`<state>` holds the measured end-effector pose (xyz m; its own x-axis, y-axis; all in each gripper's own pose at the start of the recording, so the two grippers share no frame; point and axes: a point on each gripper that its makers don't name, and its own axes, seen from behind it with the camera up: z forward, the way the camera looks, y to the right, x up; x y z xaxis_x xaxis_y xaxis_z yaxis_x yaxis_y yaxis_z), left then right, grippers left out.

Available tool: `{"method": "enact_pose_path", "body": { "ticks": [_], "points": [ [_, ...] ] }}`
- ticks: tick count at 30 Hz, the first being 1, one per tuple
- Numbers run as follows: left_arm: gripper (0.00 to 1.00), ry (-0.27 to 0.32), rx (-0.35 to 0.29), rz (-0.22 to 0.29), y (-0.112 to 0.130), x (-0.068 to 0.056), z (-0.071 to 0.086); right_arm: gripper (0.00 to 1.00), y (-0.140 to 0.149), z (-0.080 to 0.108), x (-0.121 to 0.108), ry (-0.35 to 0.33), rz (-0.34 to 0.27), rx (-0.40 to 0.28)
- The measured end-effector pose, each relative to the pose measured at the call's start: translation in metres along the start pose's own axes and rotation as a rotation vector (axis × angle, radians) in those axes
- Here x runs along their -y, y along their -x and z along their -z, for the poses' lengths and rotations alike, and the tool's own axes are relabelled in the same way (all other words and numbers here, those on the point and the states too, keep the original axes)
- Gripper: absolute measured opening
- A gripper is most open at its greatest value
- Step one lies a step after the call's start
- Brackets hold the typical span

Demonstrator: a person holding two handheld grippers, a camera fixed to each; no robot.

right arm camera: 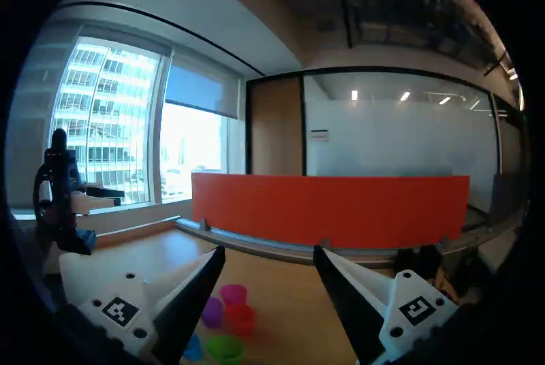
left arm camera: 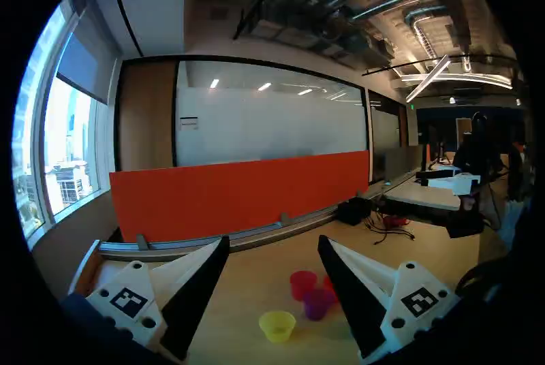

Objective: Pour water

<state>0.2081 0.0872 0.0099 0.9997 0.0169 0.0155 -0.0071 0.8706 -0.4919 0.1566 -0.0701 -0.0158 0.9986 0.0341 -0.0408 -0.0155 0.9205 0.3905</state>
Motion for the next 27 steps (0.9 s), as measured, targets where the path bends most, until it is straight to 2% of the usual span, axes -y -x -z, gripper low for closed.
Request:
{"method": "enact_pose_path", "body": {
  "ticks": [8, 14, 20, 27],
  "points": [
    [0.96, 0.111, 0.017, 0.009, 0.002, -0.028, 0.0, 1.0, -0.002, 0.003, 0.016, -0.082, 0.003, 0.008],
    [0.96, 0.187, 0.006, 0.044, -0.003, -0.047, 0.002, 1.0, -0.001, 0.003, 0.027, -0.129, 0.023, 0.016],
    [0.96, 0.23, 0.008, 0.047, -0.001, -0.055, 0.003, 1.0, 0.0, 0.002, 0.035, -0.154, 0.042, 0.026],
    [0.96, 0.254, 0.028, 0.028, 0.009, -0.059, 0.003, 1.0, 0.003, 0.002, 0.039, -0.18, 0.032, 0.047]
  ]
}}
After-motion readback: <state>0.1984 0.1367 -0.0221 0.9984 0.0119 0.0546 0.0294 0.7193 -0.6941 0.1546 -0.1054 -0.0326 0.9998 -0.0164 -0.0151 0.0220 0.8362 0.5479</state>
